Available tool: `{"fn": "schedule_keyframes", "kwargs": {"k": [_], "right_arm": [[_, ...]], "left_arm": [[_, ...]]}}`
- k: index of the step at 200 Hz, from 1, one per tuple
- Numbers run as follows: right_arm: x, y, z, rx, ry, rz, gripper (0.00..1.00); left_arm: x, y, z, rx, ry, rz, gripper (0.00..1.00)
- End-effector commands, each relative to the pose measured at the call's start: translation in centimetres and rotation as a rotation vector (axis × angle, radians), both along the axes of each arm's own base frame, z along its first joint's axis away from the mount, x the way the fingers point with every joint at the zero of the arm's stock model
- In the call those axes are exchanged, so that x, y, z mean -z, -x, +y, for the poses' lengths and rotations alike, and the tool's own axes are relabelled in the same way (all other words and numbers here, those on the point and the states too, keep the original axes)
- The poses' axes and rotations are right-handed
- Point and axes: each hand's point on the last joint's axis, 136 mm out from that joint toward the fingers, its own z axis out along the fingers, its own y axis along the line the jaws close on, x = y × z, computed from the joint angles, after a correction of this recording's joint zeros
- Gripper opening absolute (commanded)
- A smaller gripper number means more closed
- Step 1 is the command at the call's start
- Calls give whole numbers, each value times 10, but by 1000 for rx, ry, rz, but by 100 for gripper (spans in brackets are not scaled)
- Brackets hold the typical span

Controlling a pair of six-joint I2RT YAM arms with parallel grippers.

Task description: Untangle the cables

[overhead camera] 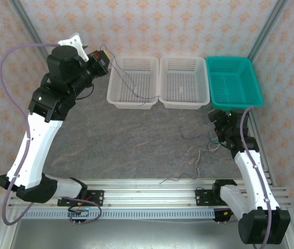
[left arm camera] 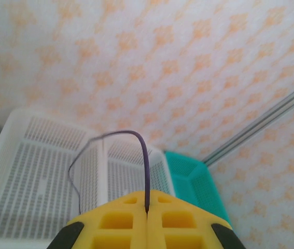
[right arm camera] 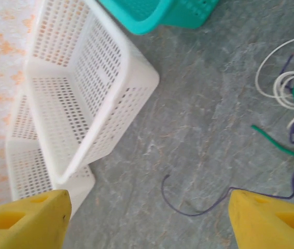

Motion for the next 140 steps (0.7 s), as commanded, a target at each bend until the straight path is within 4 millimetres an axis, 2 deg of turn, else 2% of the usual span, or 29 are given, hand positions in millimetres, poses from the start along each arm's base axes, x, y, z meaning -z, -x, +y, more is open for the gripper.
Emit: {"fn": "schedule_keyframes", "kwargs": {"k": [1, 26, 40, 52, 105, 140], "right_arm": [[-25, -3, 10, -37, -41, -68, 80], [-28, -2, 10, -39, -36, -79, 80], [-27, -1, 10, -41, -36, -76, 80], [-26, 0, 11, -43, -39, -76, 80], [-21, 3, 11, -49, -34, -66, 80], [-16, 6, 11, -47, -35, -59, 80]], "left_arm": [[-38, -18, 0, -22, -53, -137, 0], [-70, -35, -9, -17, -53, -252, 0], [-74, -49, -13, -23, -69, -275, 0], [-70, -63, -16, -38, -89, -266, 0], [-22, -121, -33, -41, -163, -177, 0], [33, -148, -35, -66, -227, -51, 0]]}}
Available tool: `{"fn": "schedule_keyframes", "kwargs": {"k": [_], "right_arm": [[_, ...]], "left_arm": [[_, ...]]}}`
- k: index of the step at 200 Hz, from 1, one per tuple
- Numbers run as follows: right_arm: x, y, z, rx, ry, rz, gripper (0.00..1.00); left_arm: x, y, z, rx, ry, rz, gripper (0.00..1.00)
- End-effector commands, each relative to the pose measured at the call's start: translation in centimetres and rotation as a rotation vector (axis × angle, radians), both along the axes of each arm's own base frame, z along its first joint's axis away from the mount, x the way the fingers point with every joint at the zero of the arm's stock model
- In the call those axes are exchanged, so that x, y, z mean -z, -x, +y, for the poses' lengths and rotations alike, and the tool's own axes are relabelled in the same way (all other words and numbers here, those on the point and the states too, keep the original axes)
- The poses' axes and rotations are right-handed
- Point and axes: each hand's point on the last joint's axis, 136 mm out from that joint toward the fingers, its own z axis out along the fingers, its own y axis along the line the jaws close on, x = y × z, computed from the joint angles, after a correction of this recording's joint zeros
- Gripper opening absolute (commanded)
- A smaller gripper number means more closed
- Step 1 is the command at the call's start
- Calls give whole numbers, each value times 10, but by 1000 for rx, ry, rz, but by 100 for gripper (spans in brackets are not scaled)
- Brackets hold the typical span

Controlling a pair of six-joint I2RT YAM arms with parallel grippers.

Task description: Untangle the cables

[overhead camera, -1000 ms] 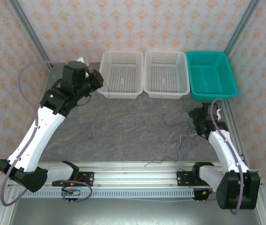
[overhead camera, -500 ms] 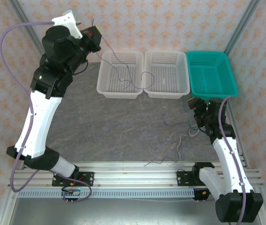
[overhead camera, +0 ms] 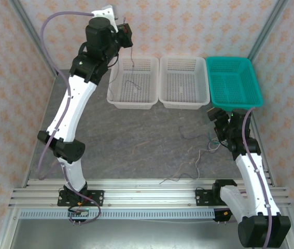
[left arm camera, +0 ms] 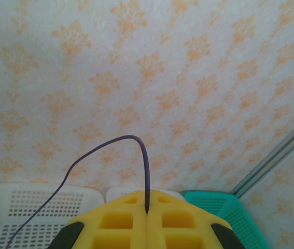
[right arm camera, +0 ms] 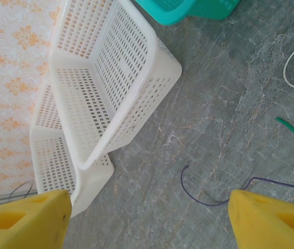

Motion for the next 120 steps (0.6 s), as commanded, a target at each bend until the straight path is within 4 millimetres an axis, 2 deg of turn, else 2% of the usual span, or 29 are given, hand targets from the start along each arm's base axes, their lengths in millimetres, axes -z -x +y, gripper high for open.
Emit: {"fn": "schedule_keyframes", "kwargs": {"k": [1, 36, 45, 48, 53, 65, 82, 86, 106, 120], "right_arm": [[-1, 3, 2, -10, -1, -13, 80], [3, 5, 4, -17, -4, -4, 80], [3, 5, 4, -20, -4, -3, 80], [3, 5, 4, -20, -3, -2, 80], [2, 5, 4, -21, -1, -3, 80], [1, 5, 4, -23, 3, -4, 80], [2, 6, 2, -18, 10, 1, 80], [1, 6, 2, -16, 12, 0, 80], [3, 7, -1, 1, 22, 9, 80], [5, 7, -3, 9, 31, 16, 80]], "left_arm": [[14, -7, 13, -59, -55, 26, 0], [87, -35, 21, -121, -123, 146, 0], [98, -37, 25, -130, -126, 171, 0], [117, -44, 24, -133, -140, 207, 0], [127, -47, 25, -141, -149, 231, 0], [140, -47, 29, -160, -162, 270, 17], [145, -42, 34, -187, -146, 276, 35], [133, -34, 39, -198, -129, 251, 38], [114, -12, 53, -238, -101, 213, 52], [96, 10, 57, -219, -70, 181, 56]]}}
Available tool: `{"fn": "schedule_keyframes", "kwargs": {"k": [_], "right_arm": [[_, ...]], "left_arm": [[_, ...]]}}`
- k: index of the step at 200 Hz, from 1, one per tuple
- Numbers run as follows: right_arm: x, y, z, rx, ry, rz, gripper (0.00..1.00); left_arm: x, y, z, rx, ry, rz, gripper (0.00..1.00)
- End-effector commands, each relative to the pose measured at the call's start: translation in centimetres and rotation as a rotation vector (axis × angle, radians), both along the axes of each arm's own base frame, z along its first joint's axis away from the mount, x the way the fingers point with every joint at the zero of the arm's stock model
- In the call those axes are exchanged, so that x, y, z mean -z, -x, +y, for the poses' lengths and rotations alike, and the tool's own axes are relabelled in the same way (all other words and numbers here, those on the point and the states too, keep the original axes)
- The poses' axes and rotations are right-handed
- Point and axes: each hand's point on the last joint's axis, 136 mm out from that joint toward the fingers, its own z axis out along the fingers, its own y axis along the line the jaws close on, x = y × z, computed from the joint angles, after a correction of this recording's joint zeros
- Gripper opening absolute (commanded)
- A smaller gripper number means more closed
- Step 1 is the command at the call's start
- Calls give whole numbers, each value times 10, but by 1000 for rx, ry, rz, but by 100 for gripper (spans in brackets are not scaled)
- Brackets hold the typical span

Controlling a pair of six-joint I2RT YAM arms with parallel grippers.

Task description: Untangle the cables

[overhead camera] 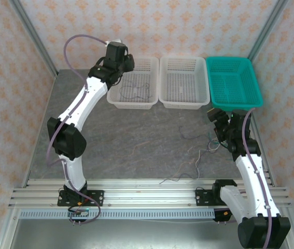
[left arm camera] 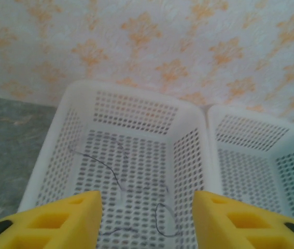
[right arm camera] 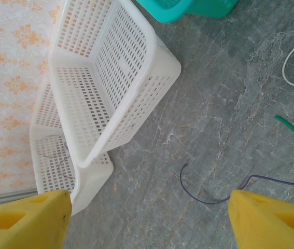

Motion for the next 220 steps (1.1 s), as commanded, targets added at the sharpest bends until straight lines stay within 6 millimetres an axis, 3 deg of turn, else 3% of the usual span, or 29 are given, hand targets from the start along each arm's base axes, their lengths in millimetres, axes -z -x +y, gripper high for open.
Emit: {"fn": "schedule_keyframes", "kwargs": {"k": [1, 30, 54, 74, 99, 131, 178, 199, 220], "right_arm": [[4, 4, -4, 11, 31, 15, 80], [13, 4, -4, -18, 77, 58, 79], [43, 17, -25, -5, 252, 240, 78], [64, 23, -21, -69, 281, 334, 78], [86, 27, -10, -143, 296, 421, 78], [111, 32, -19, -45, 289, 511, 78], [113, 24, -18, -1, 248, 482, 78], [108, 23, -20, 11, 254, 465, 78], [108, 24, -21, 20, 254, 453, 78]], "left_arm": [[-90, 42, 21, -41, 75, -199, 56], [-107, 91, -6, 161, 179, -233, 56], [-96, 138, -36, 345, 154, -212, 51], [-79, 183, -70, 528, 107, -190, 51], [-27, 244, -119, 777, 23, -95, 51], [49, 306, -180, 970, 23, 58, 51], [159, 380, -275, 1130, 4, 289, 50], [198, 400, -296, 1168, -26, 379, 53], [225, 410, -298, 1189, -193, 416, 56]]}}
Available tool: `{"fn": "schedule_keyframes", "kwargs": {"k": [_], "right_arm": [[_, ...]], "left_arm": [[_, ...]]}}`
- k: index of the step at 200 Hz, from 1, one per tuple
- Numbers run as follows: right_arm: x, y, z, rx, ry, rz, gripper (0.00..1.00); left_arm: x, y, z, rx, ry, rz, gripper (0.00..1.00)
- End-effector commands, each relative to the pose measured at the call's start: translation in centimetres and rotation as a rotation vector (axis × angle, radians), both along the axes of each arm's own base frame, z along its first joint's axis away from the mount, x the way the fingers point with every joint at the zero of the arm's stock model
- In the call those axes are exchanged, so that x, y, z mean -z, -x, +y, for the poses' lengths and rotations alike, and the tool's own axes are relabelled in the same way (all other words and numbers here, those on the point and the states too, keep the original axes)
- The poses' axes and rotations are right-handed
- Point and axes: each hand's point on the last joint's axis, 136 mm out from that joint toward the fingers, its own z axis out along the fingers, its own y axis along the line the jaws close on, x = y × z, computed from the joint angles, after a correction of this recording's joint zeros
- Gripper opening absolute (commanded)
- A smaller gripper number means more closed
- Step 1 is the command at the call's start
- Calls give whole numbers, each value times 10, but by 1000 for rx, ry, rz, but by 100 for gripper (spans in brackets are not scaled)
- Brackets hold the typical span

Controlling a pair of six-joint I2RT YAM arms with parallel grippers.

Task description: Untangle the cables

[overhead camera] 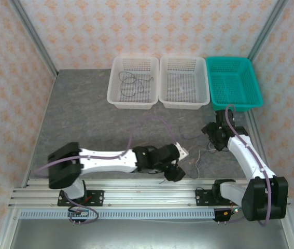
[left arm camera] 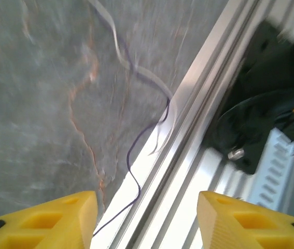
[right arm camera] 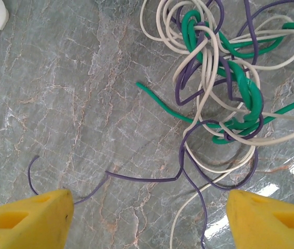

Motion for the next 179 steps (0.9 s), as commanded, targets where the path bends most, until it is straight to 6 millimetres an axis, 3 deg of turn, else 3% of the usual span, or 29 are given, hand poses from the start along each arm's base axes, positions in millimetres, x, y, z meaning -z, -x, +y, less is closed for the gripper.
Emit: {"fn": "schedule_keyframes", "kwargs": {"k": [1, 27, 59, 67, 92, 106, 123, 137, 141, 179], "right_arm": [[-3, 1, -7, 37, 28, -30, 78], [0, 3, -6, 38, 20, -32, 78], [0, 4, -5, 39, 13, -37, 78], [0, 5, -5, 39, 15, -40, 78], [-5, 5, -6, 42, 17, -57, 78], [-7, 4, -6, 43, 19, -66, 78], [-10, 3, -6, 43, 17, -73, 78], [-10, 4, -7, 45, 20, -68, 78], [-10, 5, -7, 44, 18, -66, 78], [-5, 6, 1, -5, -4, -58, 79]], "left_arm": [[2, 5, -16, 26, -45, -53, 56], [32, 5, -13, 37, -162, -90, 57], [51, 2, -13, 34, -209, -95, 54], [67, 0, -10, 29, -258, -95, 51], [75, -9, -6, -12, -303, -135, 36], [76, -13, -4, -30, -313, -152, 21], [68, -17, -2, -46, -307, -177, 0], [57, -23, 6, -71, -307, -210, 0], [41, -26, 7, -85, -277, -226, 0], [-32, -61, 45, -228, -181, -279, 0]]}}
